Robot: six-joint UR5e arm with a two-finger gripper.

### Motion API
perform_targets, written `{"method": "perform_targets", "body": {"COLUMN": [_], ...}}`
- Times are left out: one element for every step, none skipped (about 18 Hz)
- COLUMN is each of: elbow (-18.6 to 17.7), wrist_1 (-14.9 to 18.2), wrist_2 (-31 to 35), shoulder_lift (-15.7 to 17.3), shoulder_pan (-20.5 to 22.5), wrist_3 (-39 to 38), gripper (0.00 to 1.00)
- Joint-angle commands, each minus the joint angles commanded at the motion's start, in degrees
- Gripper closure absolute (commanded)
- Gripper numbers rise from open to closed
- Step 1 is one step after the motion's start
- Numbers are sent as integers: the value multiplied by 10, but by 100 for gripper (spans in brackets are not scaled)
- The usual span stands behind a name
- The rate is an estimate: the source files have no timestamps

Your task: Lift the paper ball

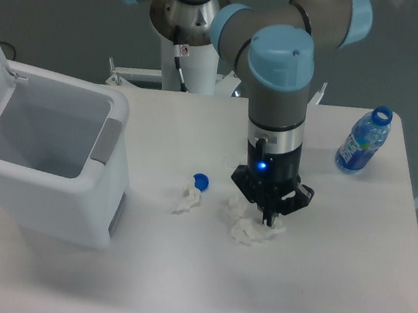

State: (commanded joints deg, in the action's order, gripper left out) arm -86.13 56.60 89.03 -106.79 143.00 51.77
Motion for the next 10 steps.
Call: {"method": "perform_targets", "body": {"elbow": [-1,0,0,0,0,0,0,0,0,0], "wrist_1": [0,1,1,0,0,0,0,0,0,0], "wrist_2": [0,2,2,2,2,2,2,2,2,2], "shoulder_lift": [0,1,1,1,1,2,2,2,2,2], "shoulder_pan": [0,1,1,2,2,3,3,3,3,4], "wrist_3": [0,0,-1,-1,-1,-1,-1,-1,-1,-1], "gripper": [100,100,100,100,100,100,100,100,100,100]}}
